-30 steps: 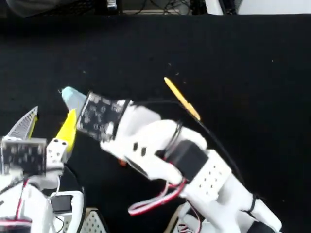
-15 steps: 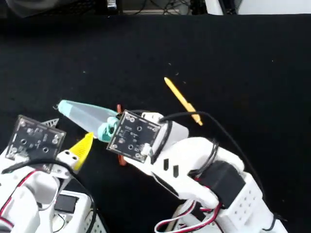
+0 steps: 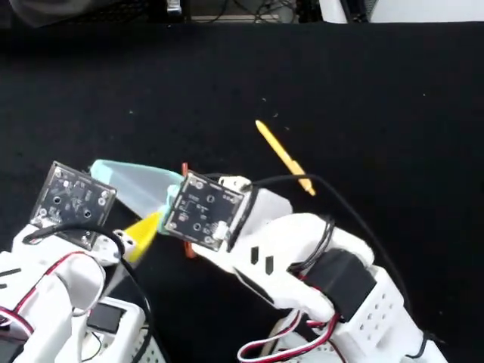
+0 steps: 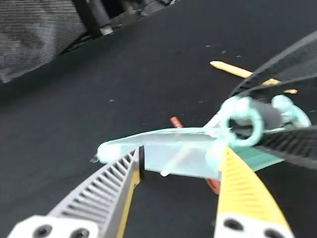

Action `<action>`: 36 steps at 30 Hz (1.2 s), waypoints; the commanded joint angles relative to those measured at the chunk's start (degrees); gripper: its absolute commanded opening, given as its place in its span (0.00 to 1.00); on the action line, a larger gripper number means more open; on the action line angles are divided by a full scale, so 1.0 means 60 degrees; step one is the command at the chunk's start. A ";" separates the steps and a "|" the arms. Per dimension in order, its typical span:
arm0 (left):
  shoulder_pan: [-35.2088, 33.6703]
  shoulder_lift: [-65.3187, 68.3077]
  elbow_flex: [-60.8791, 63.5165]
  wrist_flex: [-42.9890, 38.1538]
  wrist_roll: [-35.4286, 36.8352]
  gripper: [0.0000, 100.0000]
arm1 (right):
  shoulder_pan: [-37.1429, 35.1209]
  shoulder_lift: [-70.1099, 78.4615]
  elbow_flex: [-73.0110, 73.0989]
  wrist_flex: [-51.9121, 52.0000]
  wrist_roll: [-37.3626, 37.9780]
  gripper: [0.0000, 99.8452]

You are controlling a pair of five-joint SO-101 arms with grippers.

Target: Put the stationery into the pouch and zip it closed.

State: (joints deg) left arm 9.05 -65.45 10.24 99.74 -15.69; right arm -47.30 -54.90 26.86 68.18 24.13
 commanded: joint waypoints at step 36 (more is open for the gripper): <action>0.0740 0.0073 0.1223 -0.0396 -0.0381 0.06 | 0.0513 -0.0388 0.0022 0.0557 0.0337 0.01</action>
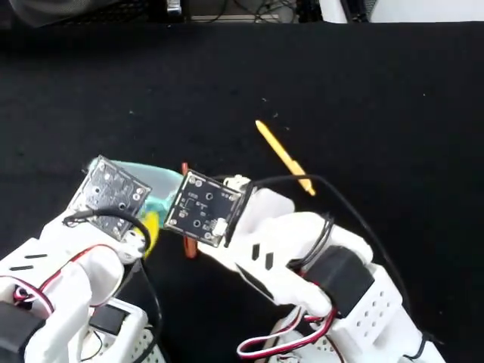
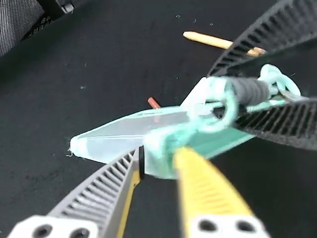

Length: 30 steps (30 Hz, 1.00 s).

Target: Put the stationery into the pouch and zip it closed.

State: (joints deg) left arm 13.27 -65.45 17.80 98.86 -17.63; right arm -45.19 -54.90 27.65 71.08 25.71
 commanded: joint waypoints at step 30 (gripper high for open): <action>-0.2366 0.0718 -0.0110 -0.0982 0.1026 0.03 | 0.2637 -0.1458 0.0432 -0.0469 0.0454 0.01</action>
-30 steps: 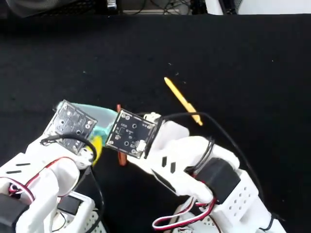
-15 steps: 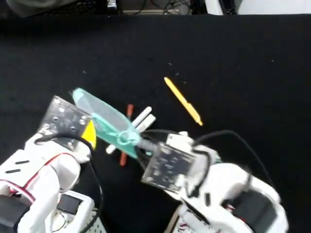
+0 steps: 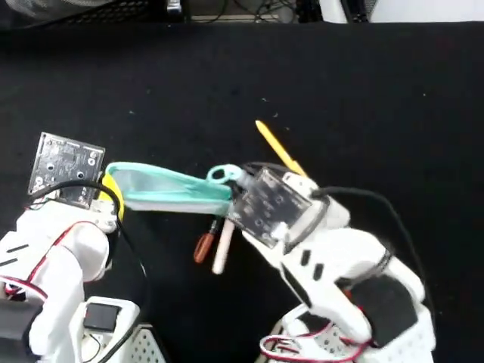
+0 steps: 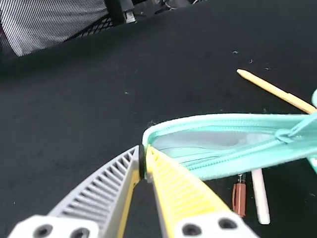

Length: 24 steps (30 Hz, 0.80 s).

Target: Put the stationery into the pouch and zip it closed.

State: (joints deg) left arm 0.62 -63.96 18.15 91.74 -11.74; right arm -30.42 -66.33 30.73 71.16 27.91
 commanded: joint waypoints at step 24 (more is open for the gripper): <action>-0.0388 0.3868 -0.2645 0.1495 -0.0469 0.06 | 0.0205 0.0960 -0.0256 -0.0337 0.0161 0.01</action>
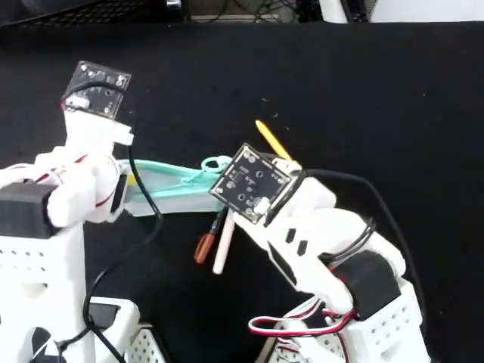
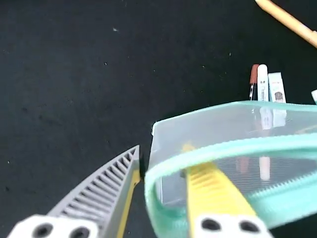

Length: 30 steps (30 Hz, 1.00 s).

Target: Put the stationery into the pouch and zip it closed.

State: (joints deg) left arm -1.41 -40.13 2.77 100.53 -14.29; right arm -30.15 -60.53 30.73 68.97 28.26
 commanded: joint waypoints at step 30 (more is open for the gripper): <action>-0.0535 -0.1070 0.2718 -0.2271 -0.0044 0.03 | -0.0923 -0.0432 -0.2952 0.2711 -0.0366 0.25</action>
State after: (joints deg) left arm -4.31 -46.46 17.01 90.15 -14.46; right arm -34.29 -62.73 20.97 80.48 26.86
